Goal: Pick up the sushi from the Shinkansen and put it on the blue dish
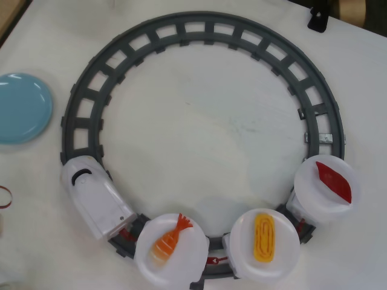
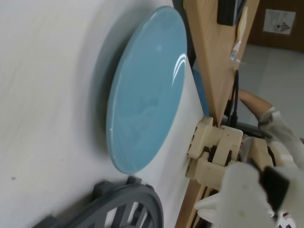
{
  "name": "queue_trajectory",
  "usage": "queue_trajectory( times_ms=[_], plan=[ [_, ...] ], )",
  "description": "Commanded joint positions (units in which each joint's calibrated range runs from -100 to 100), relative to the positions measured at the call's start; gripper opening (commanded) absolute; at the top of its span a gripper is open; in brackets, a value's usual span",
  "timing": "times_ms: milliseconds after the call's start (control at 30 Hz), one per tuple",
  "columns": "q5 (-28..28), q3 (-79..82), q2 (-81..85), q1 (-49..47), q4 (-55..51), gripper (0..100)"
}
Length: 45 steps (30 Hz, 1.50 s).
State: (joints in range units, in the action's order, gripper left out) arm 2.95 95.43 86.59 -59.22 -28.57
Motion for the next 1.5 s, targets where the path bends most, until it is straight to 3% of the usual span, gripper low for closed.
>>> queue_trajectory(
  times_ms=[0, 1467],
  plan=[
    [-0.3, 1.0, 0.6, -0.1, 0.8, 3],
    [-0.3, 0.2, 0.6, -0.1, 0.8, 3]
  ],
)
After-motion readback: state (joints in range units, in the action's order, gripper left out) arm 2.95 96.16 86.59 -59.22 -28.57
